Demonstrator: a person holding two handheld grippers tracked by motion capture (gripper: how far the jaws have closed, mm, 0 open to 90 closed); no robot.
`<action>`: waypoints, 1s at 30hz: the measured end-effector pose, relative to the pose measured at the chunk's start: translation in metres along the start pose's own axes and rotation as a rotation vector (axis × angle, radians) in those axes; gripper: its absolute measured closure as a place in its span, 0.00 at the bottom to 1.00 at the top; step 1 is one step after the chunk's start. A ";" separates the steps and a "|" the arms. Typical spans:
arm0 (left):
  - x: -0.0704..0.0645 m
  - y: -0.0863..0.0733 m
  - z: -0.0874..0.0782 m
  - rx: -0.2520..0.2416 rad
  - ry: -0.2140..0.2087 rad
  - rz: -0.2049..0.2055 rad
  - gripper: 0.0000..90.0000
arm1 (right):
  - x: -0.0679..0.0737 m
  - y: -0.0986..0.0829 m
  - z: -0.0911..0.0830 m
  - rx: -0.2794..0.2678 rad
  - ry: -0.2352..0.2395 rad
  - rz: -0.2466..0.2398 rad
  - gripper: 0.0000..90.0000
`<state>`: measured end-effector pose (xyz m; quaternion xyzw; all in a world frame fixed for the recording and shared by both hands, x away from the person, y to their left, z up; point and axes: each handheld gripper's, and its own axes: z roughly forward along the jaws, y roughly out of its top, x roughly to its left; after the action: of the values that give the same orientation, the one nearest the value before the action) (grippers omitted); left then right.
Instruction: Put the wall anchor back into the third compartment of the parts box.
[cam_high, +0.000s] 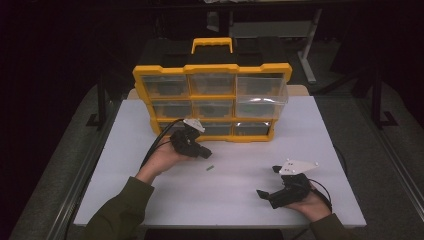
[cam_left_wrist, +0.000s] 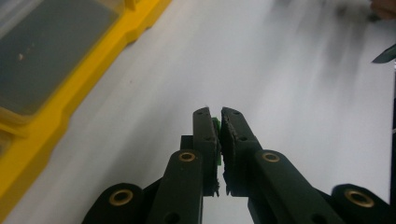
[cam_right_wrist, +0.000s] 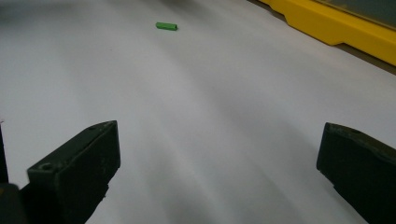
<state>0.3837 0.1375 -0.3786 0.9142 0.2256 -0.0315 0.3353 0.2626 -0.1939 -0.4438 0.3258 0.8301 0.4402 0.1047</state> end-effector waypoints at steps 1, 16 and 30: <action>0.000 0.002 -0.002 -0.005 -0.001 0.003 0.95 | 0.000 0.000 0.000 0.003 0.000 0.001 0.00; -0.006 0.040 -0.046 -0.060 -0.053 0.029 0.95 | 0.000 0.000 -0.001 0.006 -0.003 -0.008 0.00; -0.018 0.088 -0.090 -0.101 -0.067 0.070 0.95 | 0.002 0.000 0.000 0.003 0.007 -0.010 0.00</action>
<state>0.3976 0.1273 -0.2525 0.9020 0.1834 -0.0388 0.3890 0.2613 -0.1930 -0.4434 0.3203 0.8328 0.4395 0.1036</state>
